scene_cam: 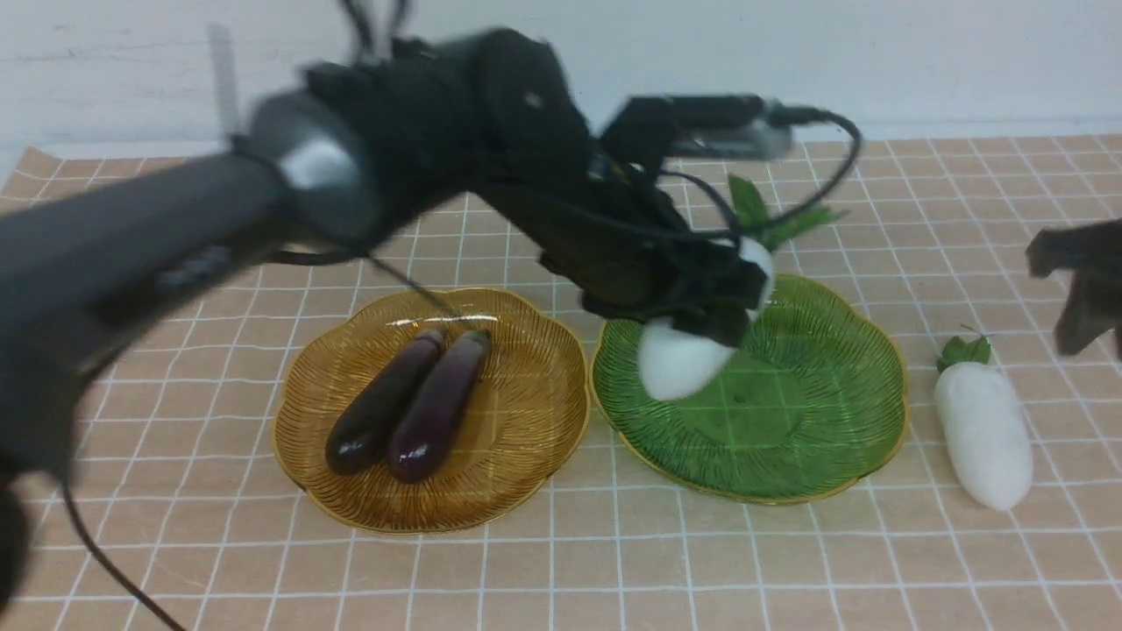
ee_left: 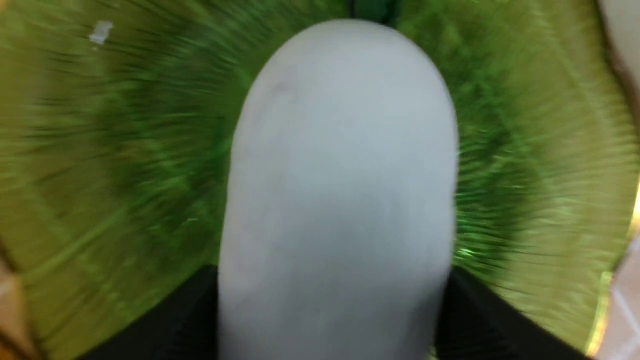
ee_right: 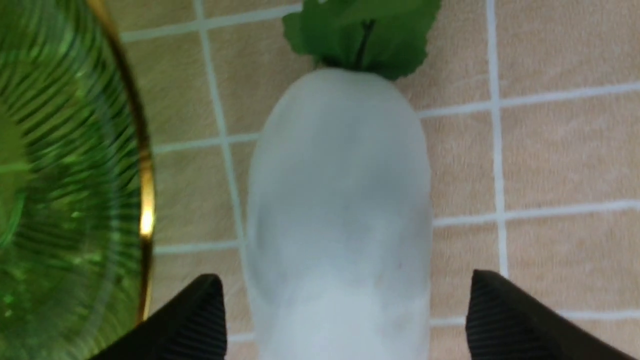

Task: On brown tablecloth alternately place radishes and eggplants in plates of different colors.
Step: 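Pick up the white radish and place it on the plate, then place the white radish on the plate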

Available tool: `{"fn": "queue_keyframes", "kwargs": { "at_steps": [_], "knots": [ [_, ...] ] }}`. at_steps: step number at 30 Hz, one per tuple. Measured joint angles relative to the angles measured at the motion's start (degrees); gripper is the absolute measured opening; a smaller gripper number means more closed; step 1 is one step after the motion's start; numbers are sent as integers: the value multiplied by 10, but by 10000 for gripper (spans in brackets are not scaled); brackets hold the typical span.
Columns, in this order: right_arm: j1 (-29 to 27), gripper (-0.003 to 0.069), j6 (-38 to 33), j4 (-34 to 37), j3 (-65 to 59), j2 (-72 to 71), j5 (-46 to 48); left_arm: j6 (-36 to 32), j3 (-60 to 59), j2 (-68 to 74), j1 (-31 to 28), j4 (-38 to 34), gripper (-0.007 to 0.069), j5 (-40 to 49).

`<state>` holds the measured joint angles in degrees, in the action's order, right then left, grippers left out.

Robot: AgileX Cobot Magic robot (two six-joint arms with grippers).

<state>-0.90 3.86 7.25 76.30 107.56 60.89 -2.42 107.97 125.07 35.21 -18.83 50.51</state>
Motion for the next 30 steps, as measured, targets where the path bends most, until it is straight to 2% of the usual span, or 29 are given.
{"fn": "queue_keyframes", "kwargs": {
  "at_steps": [5, 8, 11, 13, 15, 20, 22, 25, 30],
  "knots": [
    [0, 600, -2, -2, 1, 26, -18, 31, 2, 0, 0, 37, 617, 2],
    [0, 599, -2, -2, 1, 42, -22, 36, 10, 0, 0, 40, 631, 12],
    [0, 555, -2, -2, 1, 57, -25, 39, 29, 0, 0, 43, 608, 33],
    [0, 509, -2, -2, 2, 58, -26, 44, 50, 0, -2, 47, 570, 54],
    [0, 490, -4, -2, 7, 58, -22, 49, 73, -1, -3, 54, 488, 79],
    [0, 493, -7, -2, 35, 46, 6, 51, 142, -34, -18, 104, 137, 178],
    [0, 493, -3, 2, 44, 32, 15, 51, 158, -55, -27, 122, 63, 193],
    [1, 493, 2, 29, 60, -8, 18, 51, 169, -92, -44, 147, 15, 200],
    [22, 493, -13, 117, 71, -58, -18, 51, 171, -142, -73, 164, -2, 209]
  ]
}}
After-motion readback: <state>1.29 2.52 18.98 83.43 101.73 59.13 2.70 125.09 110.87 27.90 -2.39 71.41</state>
